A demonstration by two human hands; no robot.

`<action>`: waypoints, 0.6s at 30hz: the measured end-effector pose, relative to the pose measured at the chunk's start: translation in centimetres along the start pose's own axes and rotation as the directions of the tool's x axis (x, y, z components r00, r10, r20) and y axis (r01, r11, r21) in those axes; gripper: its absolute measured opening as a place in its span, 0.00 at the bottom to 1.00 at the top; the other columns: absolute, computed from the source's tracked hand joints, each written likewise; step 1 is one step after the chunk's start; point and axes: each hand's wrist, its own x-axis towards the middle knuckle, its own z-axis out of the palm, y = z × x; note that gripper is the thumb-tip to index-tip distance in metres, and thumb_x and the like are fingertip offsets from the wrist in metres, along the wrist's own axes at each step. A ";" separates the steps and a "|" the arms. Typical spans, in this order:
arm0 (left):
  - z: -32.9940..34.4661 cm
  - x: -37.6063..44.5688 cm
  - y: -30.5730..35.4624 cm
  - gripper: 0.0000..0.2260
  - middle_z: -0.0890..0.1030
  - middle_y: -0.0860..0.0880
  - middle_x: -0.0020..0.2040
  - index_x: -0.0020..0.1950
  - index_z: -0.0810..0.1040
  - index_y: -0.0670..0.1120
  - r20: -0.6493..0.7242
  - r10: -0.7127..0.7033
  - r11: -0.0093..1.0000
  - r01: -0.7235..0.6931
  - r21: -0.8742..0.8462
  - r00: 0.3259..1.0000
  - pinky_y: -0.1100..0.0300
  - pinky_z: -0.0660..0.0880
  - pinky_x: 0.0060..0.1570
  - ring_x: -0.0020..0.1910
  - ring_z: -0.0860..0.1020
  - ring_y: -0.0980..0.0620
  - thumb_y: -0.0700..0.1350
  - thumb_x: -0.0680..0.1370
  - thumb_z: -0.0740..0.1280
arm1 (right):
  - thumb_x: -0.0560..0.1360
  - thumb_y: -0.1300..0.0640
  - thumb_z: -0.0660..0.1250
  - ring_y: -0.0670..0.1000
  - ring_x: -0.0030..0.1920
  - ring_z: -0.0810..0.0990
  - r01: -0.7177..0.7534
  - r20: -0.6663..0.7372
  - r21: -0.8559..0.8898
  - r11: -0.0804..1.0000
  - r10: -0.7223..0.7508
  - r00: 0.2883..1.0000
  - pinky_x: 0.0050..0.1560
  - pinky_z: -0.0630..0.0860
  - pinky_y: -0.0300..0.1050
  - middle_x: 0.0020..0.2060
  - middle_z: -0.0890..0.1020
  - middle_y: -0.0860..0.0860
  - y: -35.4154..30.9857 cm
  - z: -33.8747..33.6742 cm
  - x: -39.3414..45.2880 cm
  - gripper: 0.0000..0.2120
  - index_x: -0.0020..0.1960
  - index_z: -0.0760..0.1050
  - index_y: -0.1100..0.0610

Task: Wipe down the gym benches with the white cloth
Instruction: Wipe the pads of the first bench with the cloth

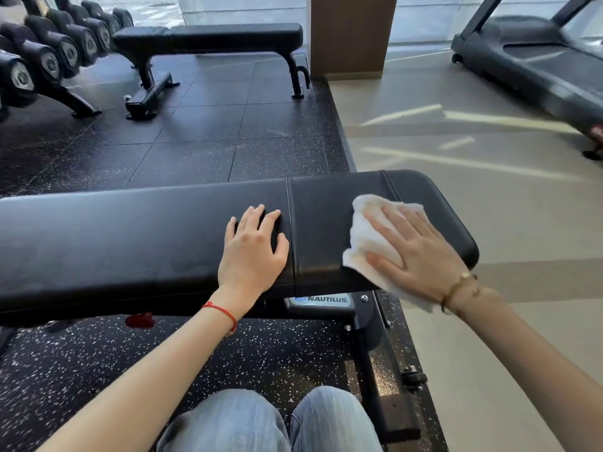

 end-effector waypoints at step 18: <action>0.1 0.2 0.0 0.22 0.67 0.42 0.75 0.75 0.67 0.47 0.042 0.008 1.000 -0.009 0.029 0.999 0.44 0.54 0.76 0.77 0.61 0.45 0.50 0.82 0.56 | 0.73 0.24 0.52 0.61 0.71 0.67 0.061 -0.081 -0.150 0.987 -0.074 0.994 0.69 0.64 0.60 0.74 0.67 0.54 -5.8 2.7 0.0 0.41 0.78 0.58 0.47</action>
